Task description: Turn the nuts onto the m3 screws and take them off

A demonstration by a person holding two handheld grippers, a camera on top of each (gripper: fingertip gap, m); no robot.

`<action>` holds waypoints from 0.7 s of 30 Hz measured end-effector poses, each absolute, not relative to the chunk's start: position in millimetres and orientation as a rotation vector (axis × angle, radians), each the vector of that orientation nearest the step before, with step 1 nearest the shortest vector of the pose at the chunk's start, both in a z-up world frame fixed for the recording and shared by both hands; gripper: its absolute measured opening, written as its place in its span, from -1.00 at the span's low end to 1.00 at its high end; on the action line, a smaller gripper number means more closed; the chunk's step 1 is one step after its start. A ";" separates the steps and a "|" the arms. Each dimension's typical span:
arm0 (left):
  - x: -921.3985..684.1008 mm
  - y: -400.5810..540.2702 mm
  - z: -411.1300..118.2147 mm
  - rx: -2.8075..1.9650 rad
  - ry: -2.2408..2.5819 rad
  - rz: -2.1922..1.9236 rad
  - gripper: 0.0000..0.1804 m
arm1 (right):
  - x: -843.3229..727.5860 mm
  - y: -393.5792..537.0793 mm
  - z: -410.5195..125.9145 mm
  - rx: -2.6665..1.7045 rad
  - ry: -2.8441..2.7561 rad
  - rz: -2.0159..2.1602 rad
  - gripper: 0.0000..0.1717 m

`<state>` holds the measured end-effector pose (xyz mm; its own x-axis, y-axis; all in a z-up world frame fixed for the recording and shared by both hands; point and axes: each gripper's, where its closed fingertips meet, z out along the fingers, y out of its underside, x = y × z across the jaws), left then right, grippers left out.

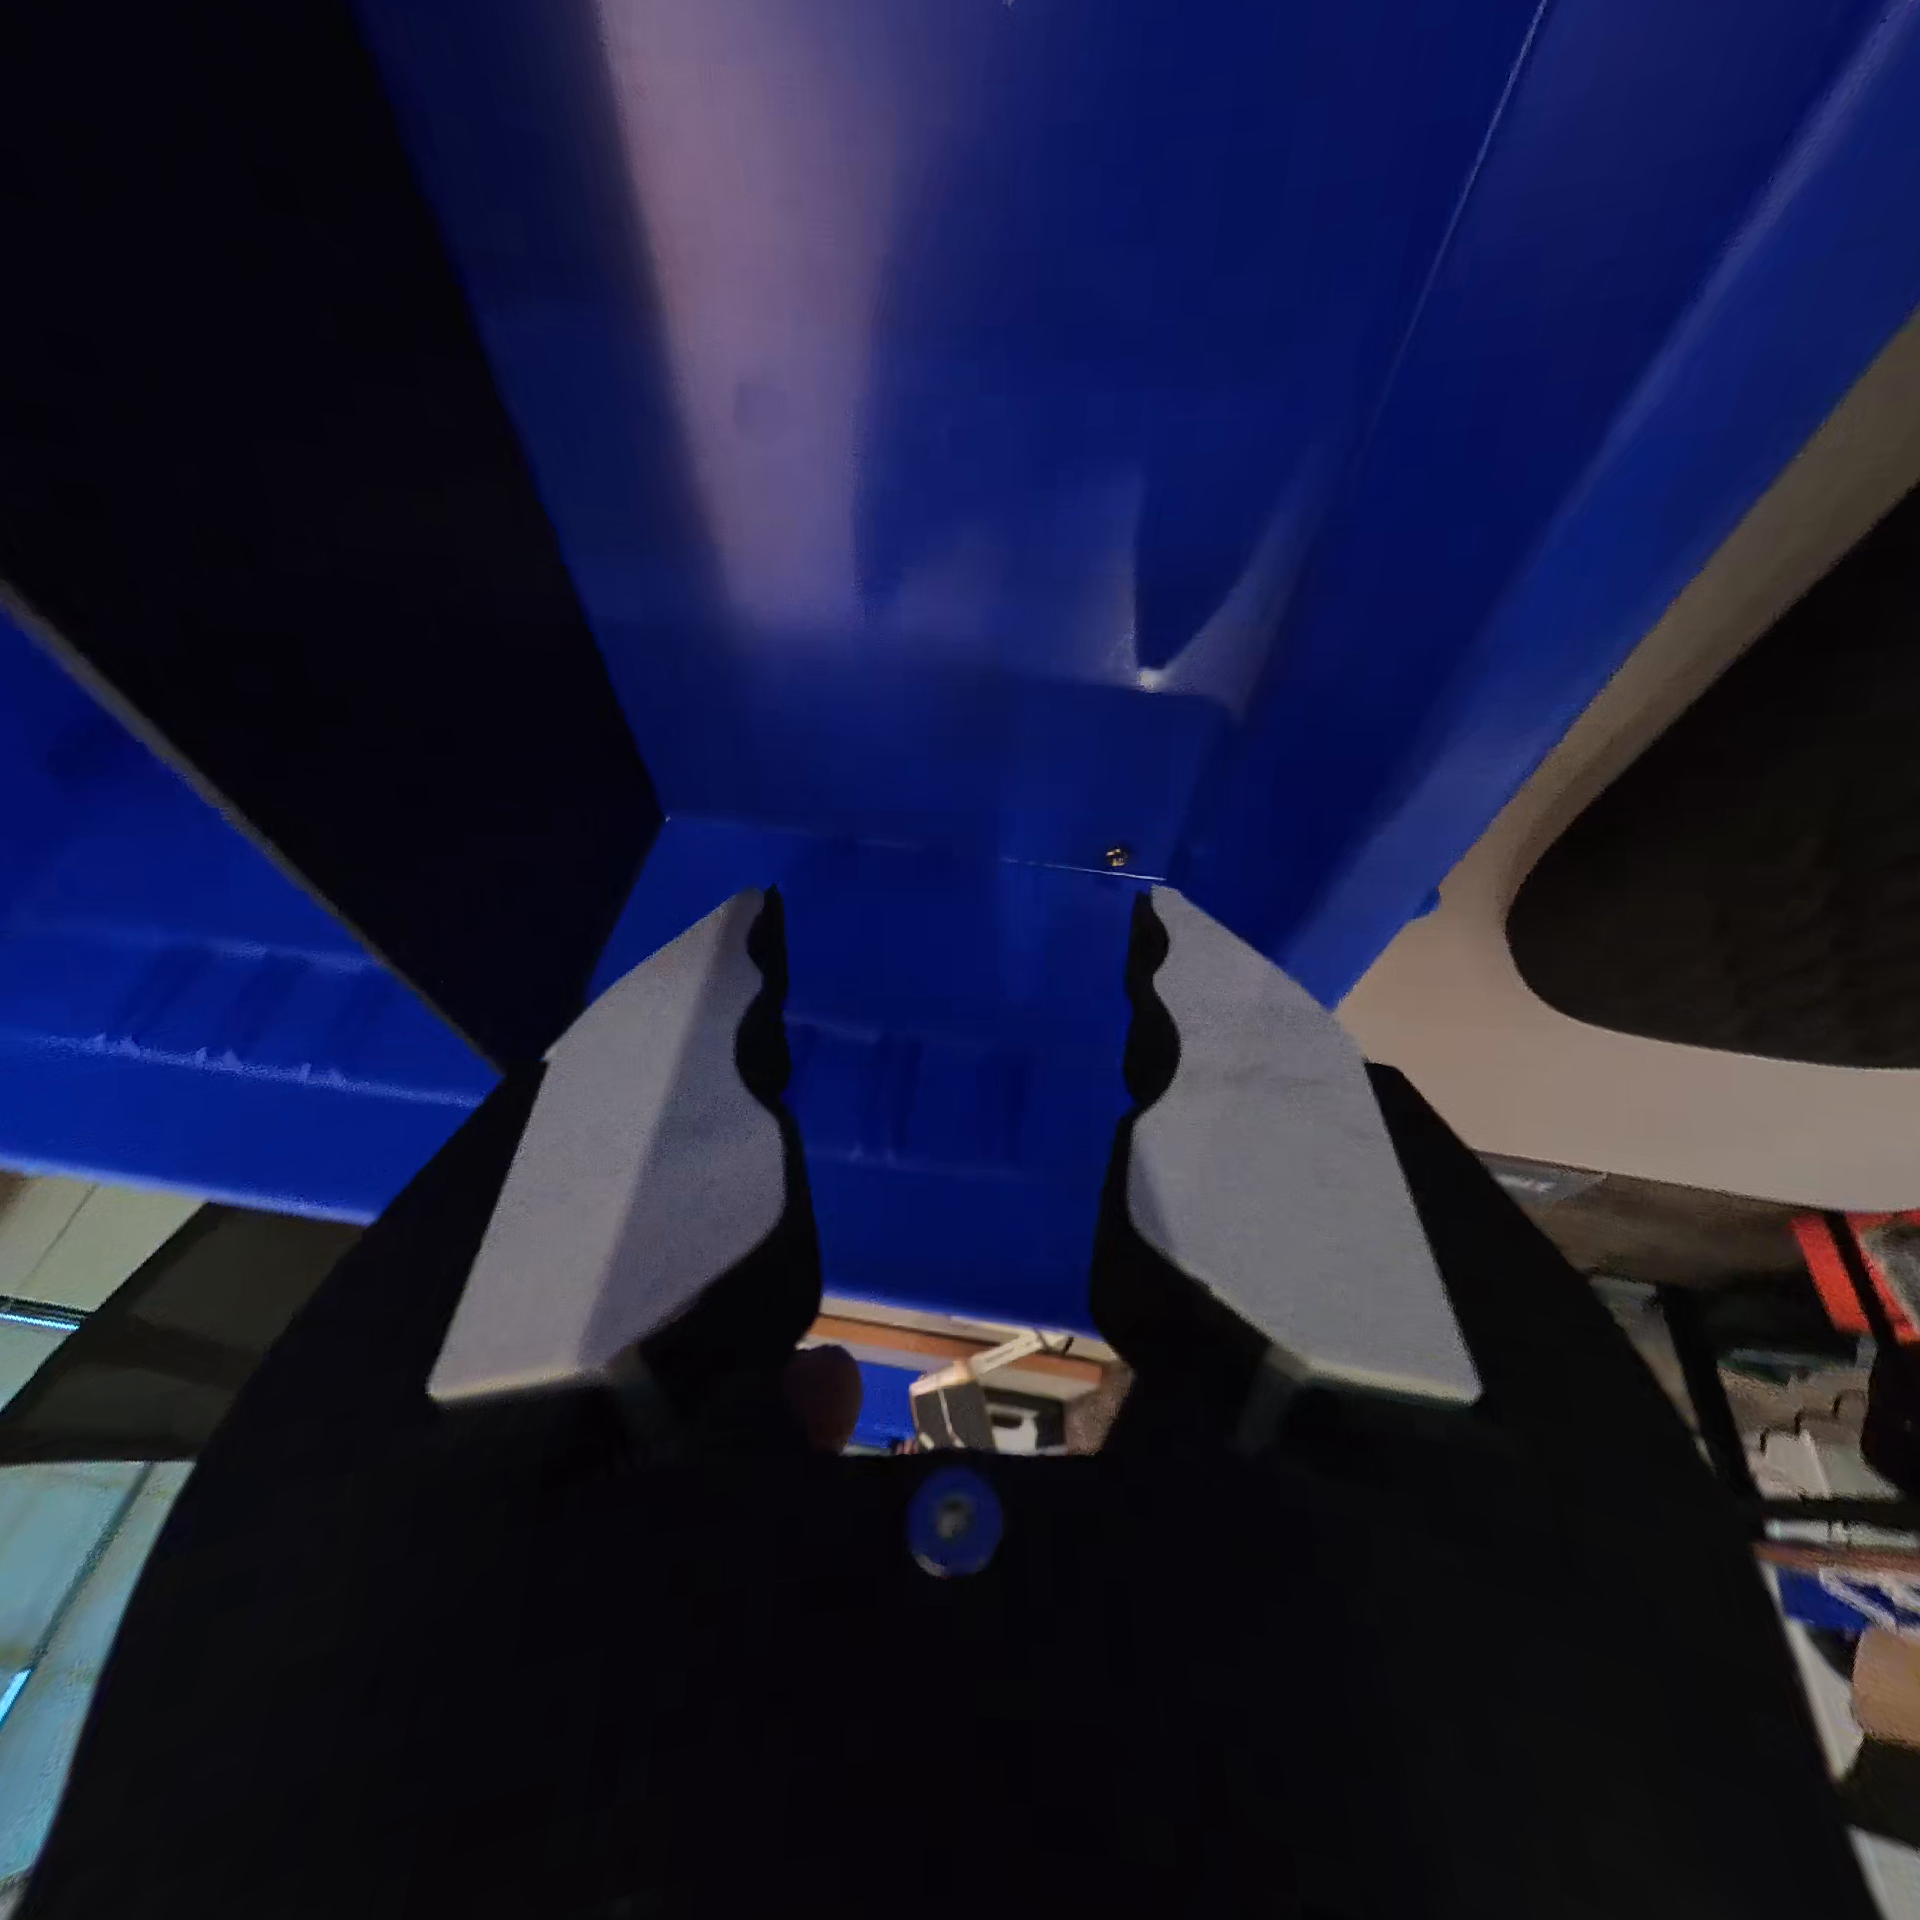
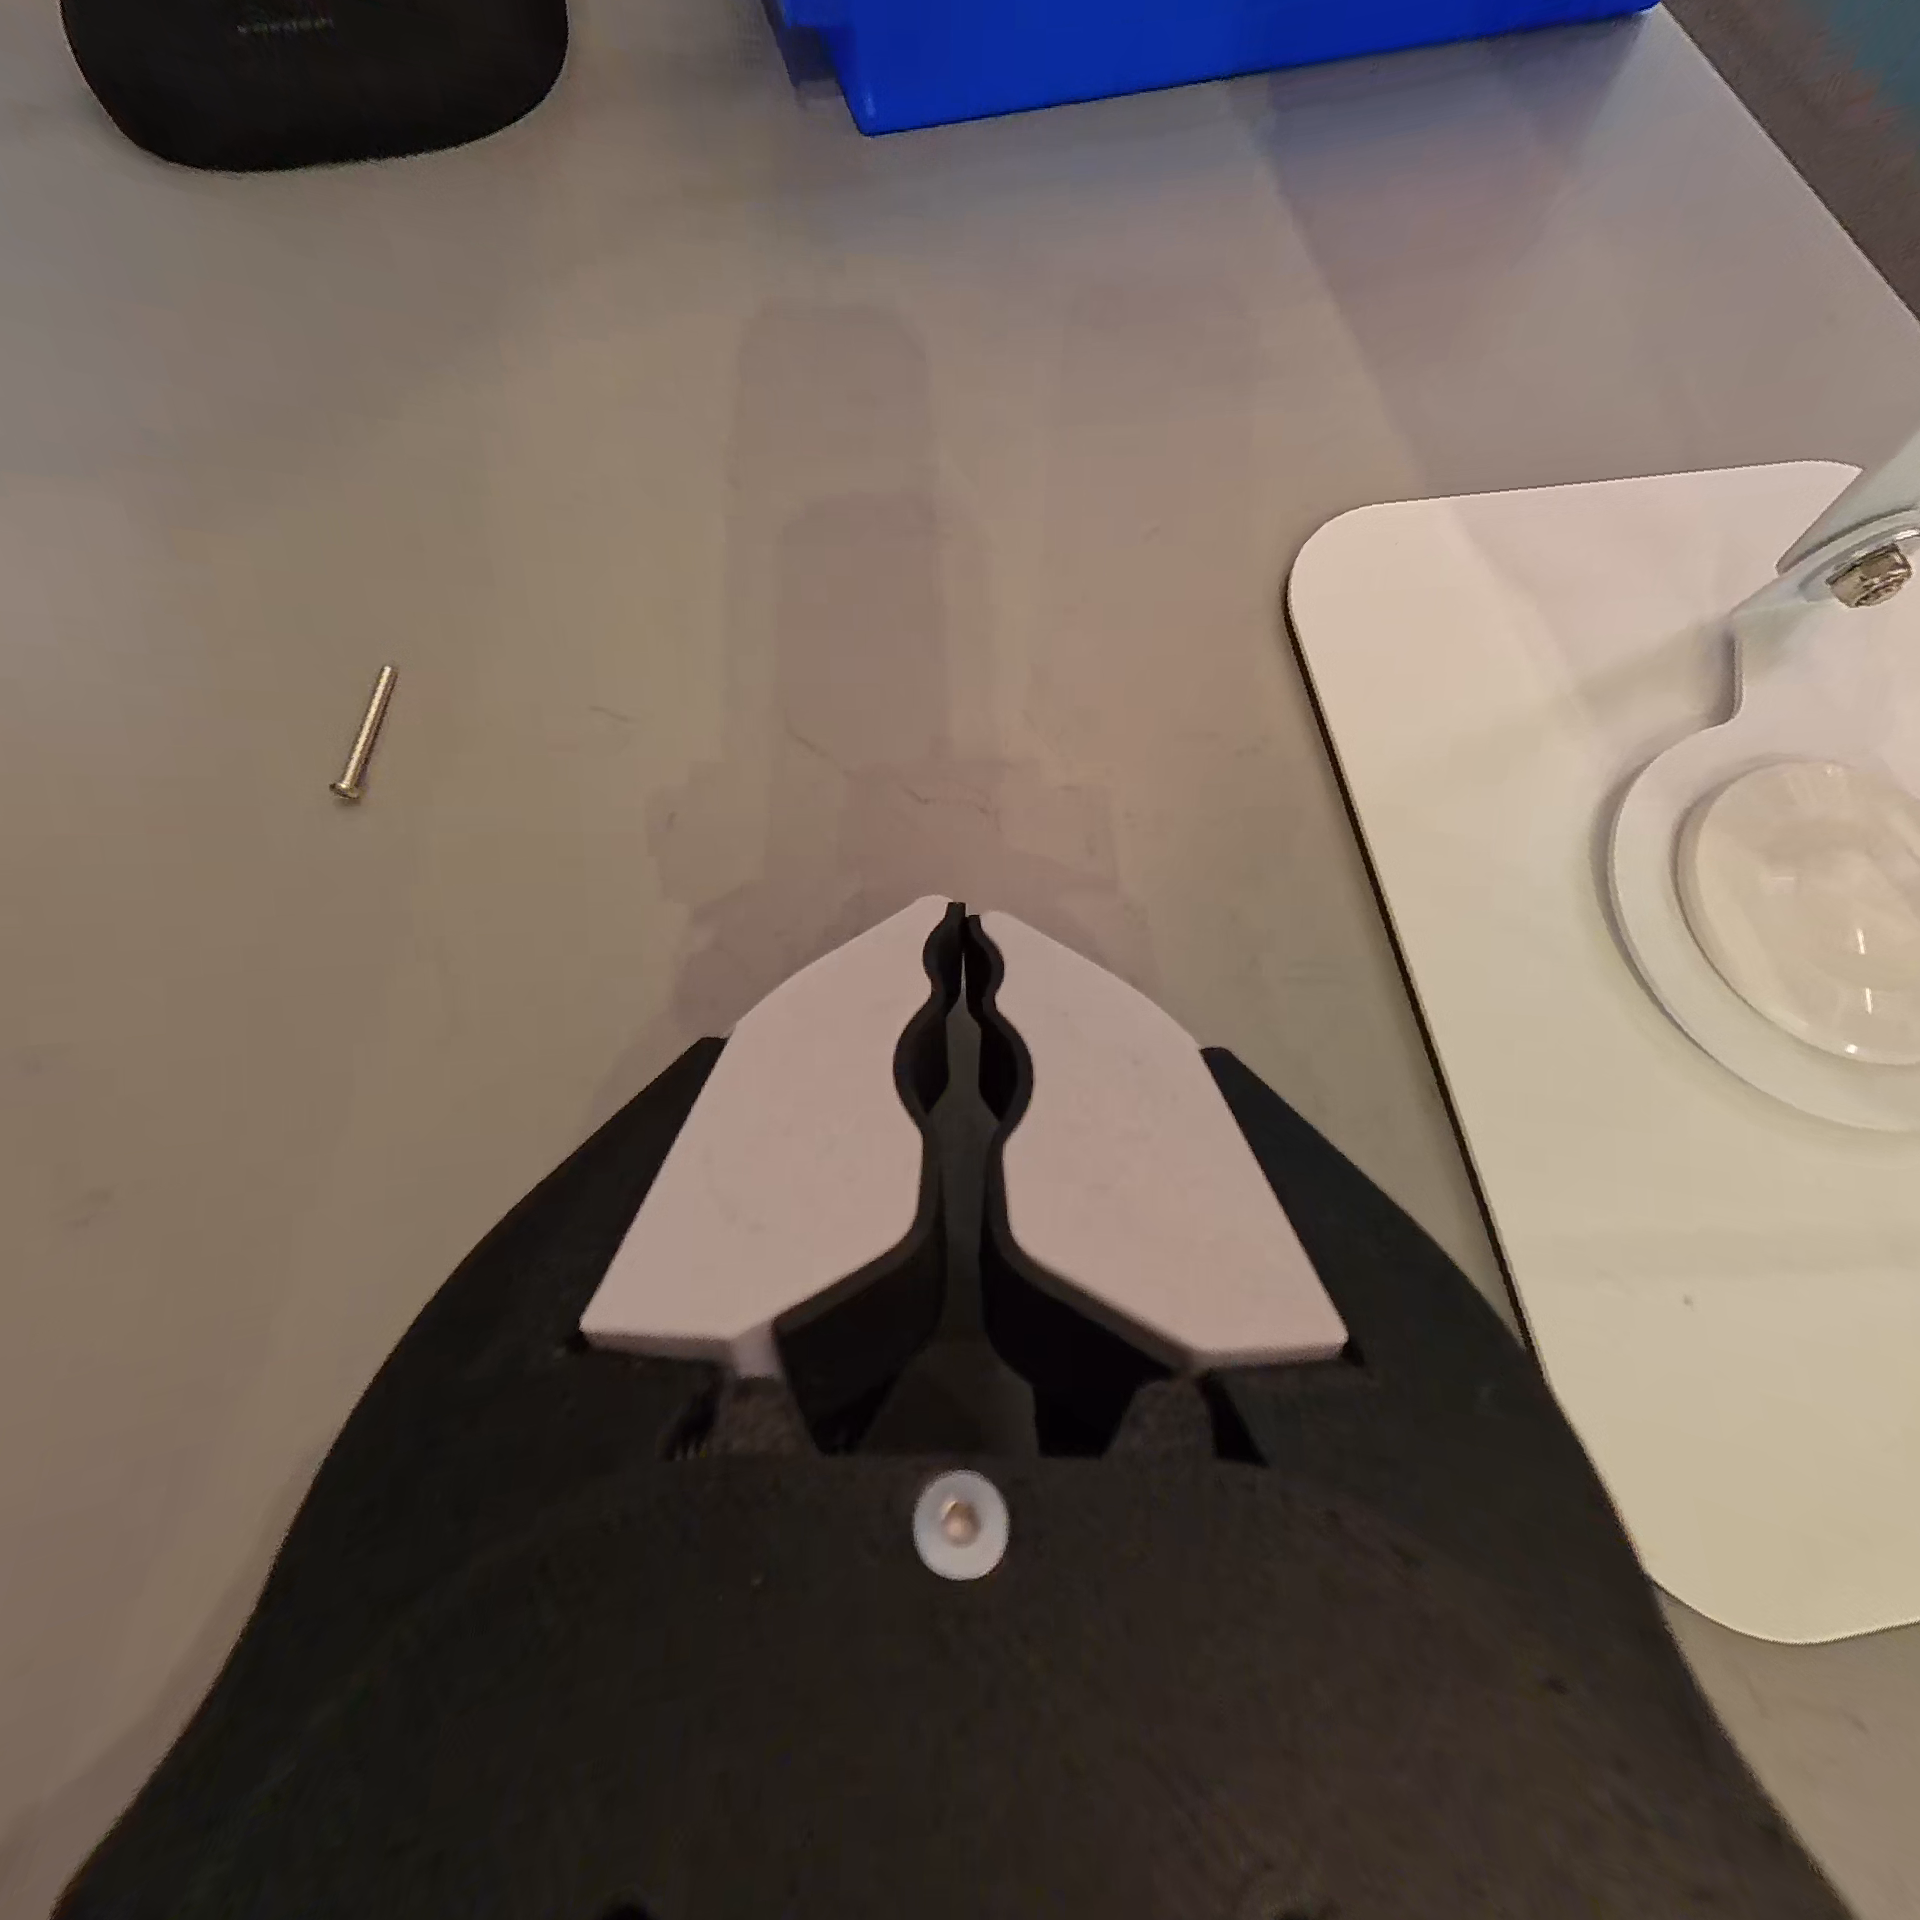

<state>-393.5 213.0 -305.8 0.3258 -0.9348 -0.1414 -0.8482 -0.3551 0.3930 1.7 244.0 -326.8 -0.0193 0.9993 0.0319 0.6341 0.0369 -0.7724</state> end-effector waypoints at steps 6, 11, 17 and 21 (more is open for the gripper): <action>-403.3 209.9 -326.6 2.223 -1.649 -0.498 -0.19 | 1.7 243.5 -325.7 -1.658 -1.715 0.797 -1.00; -410.7 214.9 -329.3 2.216 -1.675 -0.530 -0.06 | 1.9 243.6 -324.4 -1.658 -1.708 0.810 -1.00; -418.8 216.5 -334.7 2.199 -1.667 -0.561 -0.05 | 1.8 243.6 -323.8 -1.653 -1.706 0.813 -1.00; -419.0 218.5 -338.8 2.184 -1.677 -0.578 -0.07 | 1.9 243.6 -323.6 -1.652 -1.705 0.814 -1.00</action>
